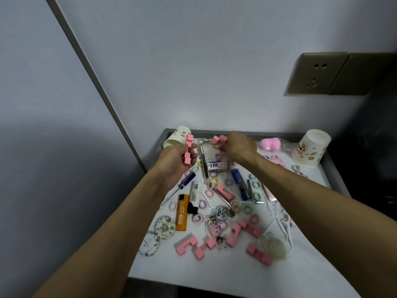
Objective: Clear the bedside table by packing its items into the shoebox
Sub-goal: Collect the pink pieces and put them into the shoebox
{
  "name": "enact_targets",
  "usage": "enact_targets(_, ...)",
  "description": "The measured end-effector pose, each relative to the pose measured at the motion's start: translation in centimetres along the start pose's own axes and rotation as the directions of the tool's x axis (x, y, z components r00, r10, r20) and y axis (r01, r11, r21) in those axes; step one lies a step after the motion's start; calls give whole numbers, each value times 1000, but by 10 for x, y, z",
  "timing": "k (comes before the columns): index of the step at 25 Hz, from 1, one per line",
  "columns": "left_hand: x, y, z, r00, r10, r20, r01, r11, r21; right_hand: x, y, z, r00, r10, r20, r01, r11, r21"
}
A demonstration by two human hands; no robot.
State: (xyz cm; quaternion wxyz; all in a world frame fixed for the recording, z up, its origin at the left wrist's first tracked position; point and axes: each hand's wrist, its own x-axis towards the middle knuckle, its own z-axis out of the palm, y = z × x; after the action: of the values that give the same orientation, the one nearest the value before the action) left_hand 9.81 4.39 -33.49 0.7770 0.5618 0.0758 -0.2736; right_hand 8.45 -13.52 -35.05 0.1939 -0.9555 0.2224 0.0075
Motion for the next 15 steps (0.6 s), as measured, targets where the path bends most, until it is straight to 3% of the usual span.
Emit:
enact_targets(3,-8,8,3,998,10,63,-9,1000,-15,-7,8,-16,1000,-19,11,18,993,113)
enact_targets(6,-21,14,11,996,26,85,-34,996,87,-29,19,-34,997,-64,40,52,969,242)
enact_targets(12,-70,14,47,978,65,199,-110,969,220,-99,30,-88,991,-101,-89,127,922,365)
enact_targets(15,-104,12,74,951,103,291,-183,947,265,-138,38,-108,979,-140,-147,183,924,336)
